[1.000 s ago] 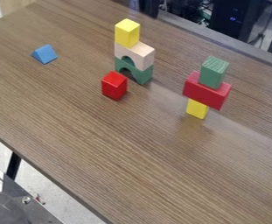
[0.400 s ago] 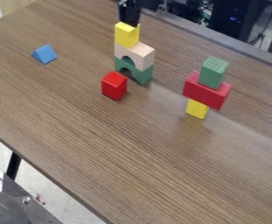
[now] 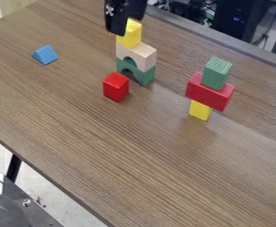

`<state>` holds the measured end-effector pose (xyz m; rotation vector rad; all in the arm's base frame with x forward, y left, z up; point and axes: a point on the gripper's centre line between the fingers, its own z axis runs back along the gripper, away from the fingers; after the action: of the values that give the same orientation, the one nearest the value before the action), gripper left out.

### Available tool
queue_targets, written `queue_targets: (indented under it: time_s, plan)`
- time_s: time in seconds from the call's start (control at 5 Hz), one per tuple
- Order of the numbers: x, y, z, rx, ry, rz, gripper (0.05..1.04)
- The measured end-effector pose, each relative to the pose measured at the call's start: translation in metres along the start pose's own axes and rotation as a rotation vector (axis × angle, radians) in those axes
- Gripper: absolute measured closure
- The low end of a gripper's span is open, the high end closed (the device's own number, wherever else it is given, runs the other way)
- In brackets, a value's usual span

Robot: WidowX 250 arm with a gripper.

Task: Remove the yellow cube on the white arc and placed it on the green cube.

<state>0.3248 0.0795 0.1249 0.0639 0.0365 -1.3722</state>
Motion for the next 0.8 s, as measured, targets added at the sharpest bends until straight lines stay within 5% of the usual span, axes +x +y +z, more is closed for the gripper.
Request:
queue_targets:
  time_s: [0.4, 0.8]
  plan:
    - [0.006, 0.005, -0.013, -0.009, -0.052, -0.019, 0.085]
    - [0.008, 0.019, -0.003, 0.073, -0.037, -0.045, 0.085]
